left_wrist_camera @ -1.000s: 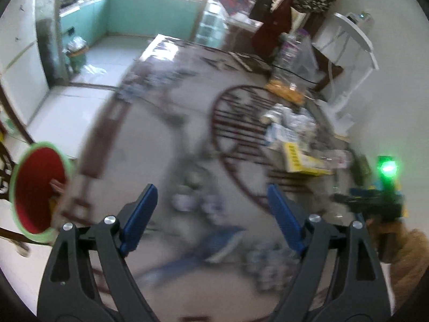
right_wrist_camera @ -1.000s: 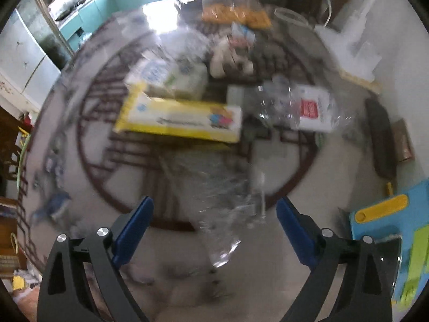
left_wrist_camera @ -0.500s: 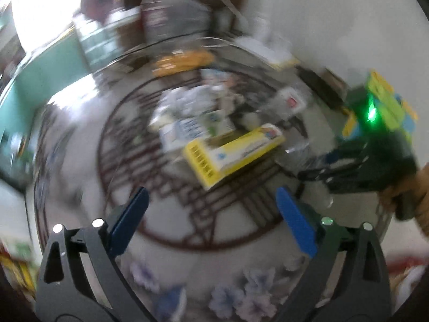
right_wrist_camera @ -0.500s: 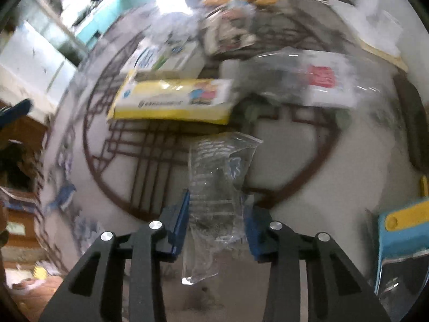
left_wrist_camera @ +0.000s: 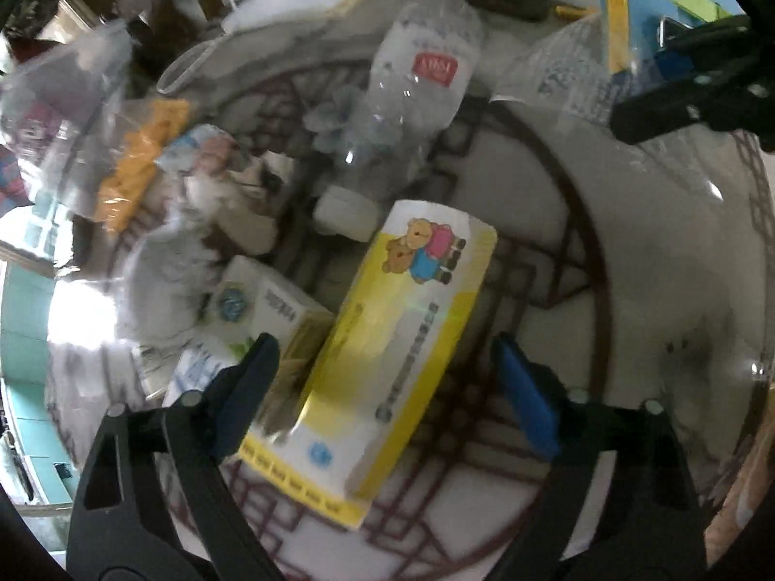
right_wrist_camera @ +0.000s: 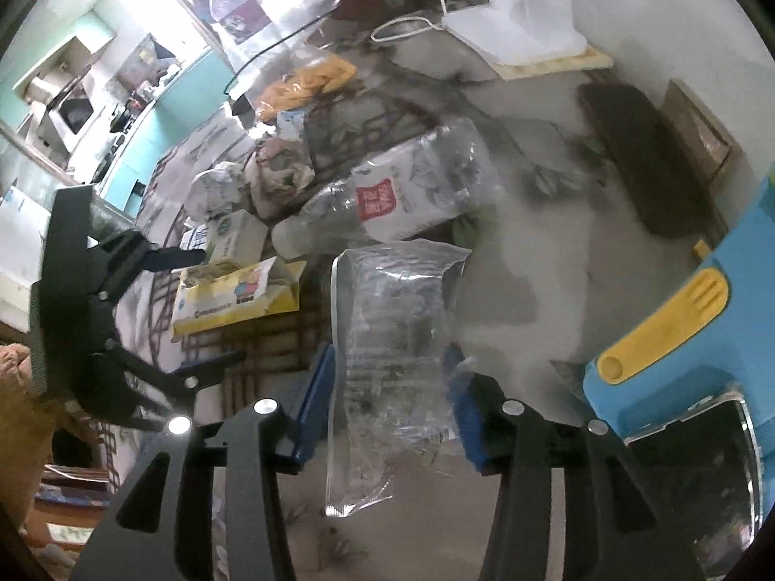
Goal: Collect trash
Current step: 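Grasp the clear plastic bag with the right tool while the left tool grasps the yellow box, then carry the yellow box and clear plastic bag over the red bucket with both tools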
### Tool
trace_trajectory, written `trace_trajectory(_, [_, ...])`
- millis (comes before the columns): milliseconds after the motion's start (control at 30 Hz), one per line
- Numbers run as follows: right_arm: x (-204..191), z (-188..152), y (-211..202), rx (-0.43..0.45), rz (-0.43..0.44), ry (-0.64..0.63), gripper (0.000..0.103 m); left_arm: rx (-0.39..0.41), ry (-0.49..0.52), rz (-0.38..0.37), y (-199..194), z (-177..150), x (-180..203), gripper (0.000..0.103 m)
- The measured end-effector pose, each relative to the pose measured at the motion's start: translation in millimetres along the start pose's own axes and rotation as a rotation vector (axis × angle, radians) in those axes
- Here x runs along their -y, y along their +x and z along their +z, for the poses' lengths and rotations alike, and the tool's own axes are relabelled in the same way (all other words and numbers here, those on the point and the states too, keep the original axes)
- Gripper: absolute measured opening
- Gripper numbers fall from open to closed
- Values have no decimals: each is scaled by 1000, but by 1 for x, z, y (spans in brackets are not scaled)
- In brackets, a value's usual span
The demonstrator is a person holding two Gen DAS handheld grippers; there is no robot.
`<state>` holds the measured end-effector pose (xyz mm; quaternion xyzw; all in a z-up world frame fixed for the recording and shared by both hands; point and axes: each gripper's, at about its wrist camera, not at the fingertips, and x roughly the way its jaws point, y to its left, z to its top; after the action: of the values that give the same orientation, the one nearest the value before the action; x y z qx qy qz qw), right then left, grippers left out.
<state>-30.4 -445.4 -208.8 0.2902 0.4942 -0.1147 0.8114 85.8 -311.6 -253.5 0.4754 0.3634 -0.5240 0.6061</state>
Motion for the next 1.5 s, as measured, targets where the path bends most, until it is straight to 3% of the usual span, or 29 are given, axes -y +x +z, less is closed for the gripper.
trace_trajectory(100, [1, -3, 5, -9, 7, 12, 47, 41, -14, -5, -1, 3, -5, 69])
trace_trajectory(167, [-2, -4, 6, -8, 10, 14, 47, 57, -36, -17, -4, 6, -10, 37])
trace_trajectory(300, [-12, -3, 5, 3, 22, 0, 47, 60, -66, -31, -2, 6, -12, 35])
trace_trajectory(367, [-17, -3, 1, 15, 27, -9, 47, 75, -95, -30, -7, 3, -13, 28])
trace_trajectory(533, [-37, 1, -10, 65, 48, -27, 47, 165, -296, -59, -46, -16, -24, 27])
trace_trajectory(900, [-125, -4, -32, 160, 123, -171, 47, 303, -729, 109, -152, -90, -31, 27])
trace_trajectory(1167, [-188, -17, -32, 155, 171, -308, 47, 318, -924, 206, -198, -157, -20, 27])
trace_trajectory(1500, [-241, -37, -24, 136, 199, -434, 43, 330, -1043, 291, -225, -216, -17, 27])
